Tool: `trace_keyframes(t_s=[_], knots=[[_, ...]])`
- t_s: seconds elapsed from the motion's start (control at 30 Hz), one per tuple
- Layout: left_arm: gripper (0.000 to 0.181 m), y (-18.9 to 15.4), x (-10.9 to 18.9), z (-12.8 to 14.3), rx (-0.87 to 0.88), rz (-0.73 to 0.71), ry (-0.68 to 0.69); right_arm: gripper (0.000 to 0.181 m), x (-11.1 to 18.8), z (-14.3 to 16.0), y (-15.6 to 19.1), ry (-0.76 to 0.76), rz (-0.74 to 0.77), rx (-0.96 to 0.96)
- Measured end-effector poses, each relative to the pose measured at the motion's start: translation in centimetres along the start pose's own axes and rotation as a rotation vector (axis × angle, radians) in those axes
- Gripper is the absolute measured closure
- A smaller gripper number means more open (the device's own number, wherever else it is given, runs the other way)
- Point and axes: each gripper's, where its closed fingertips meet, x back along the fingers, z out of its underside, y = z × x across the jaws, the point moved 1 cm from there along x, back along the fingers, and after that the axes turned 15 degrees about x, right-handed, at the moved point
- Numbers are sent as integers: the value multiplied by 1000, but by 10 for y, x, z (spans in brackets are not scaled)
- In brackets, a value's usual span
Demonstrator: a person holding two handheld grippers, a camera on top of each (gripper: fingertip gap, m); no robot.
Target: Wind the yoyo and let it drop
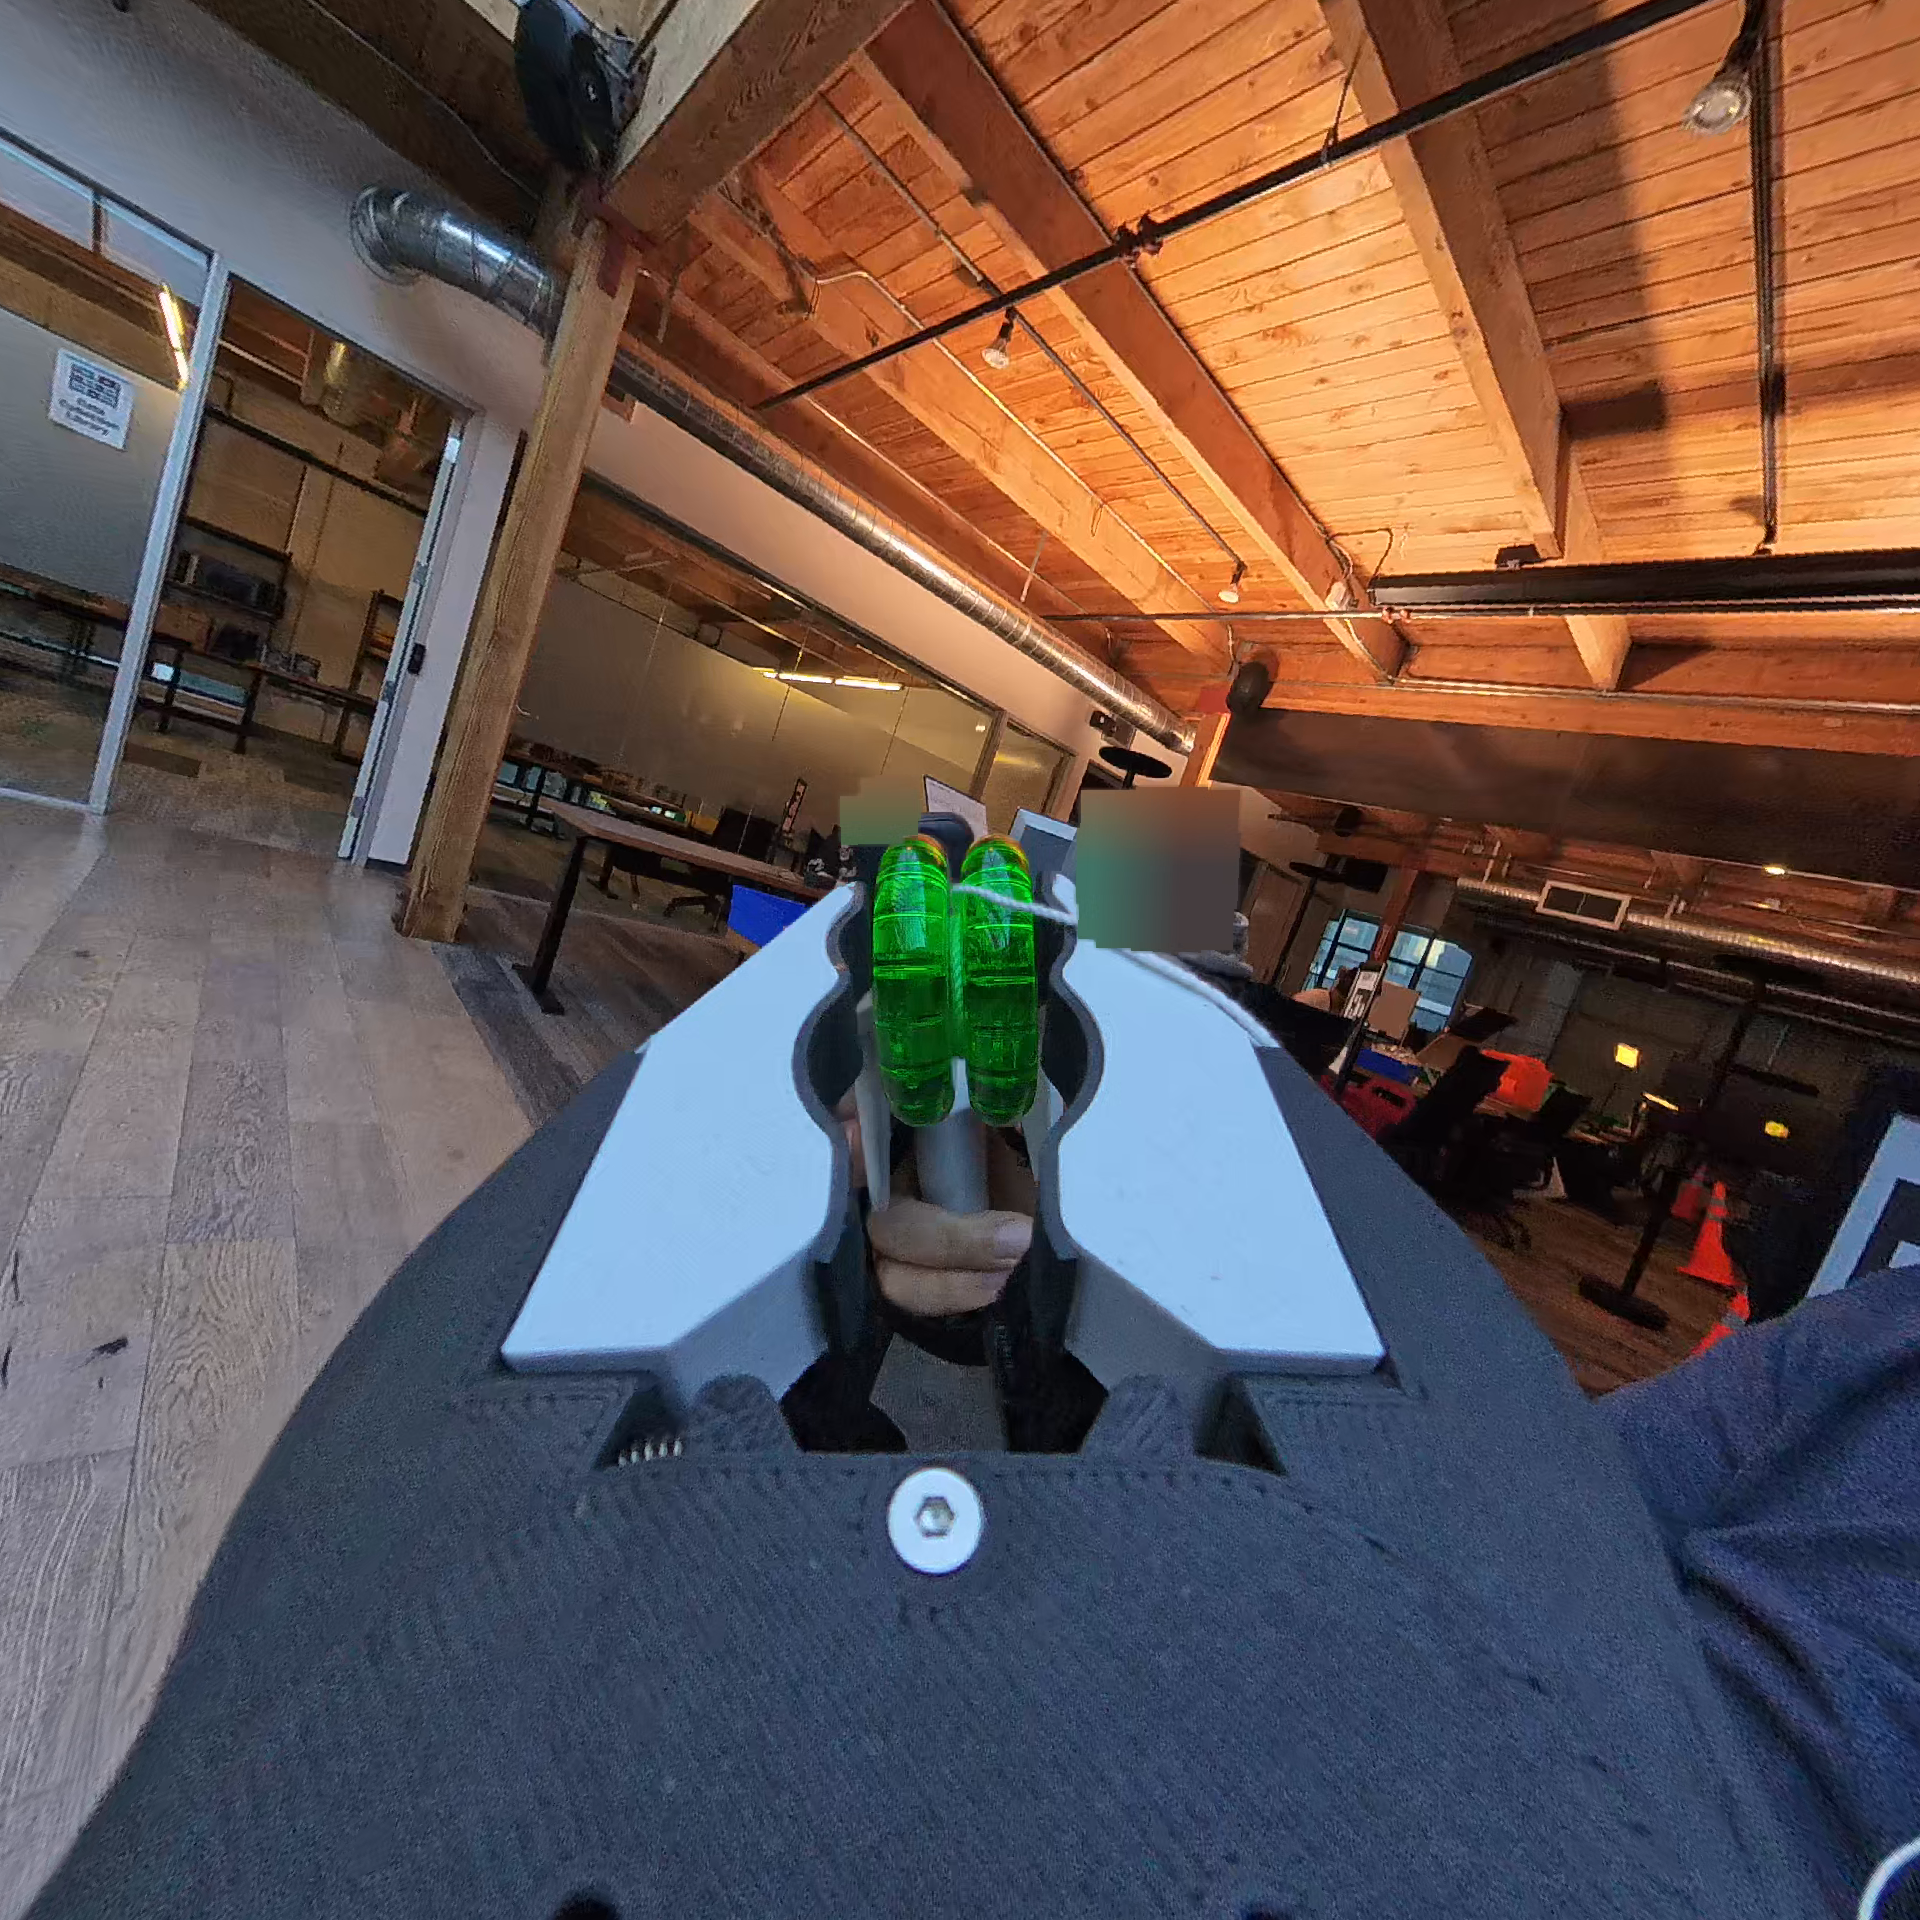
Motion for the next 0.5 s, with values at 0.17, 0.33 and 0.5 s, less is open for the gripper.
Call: trace_keyframes(t_s=[0.17, 0.33, 0.5], knots=[[152, 0, -5, 8, 8, 4, 40, 152, 9, -9, -2, -45, -8, -102], [135, 10, 6, 20, -49, -38, 65, 153, 25, -23, -11, -162, -34, -246], [133, 63, 36, 48, -105, -249, 178, 152, 39, -36, -19, -200, -13, -252]])
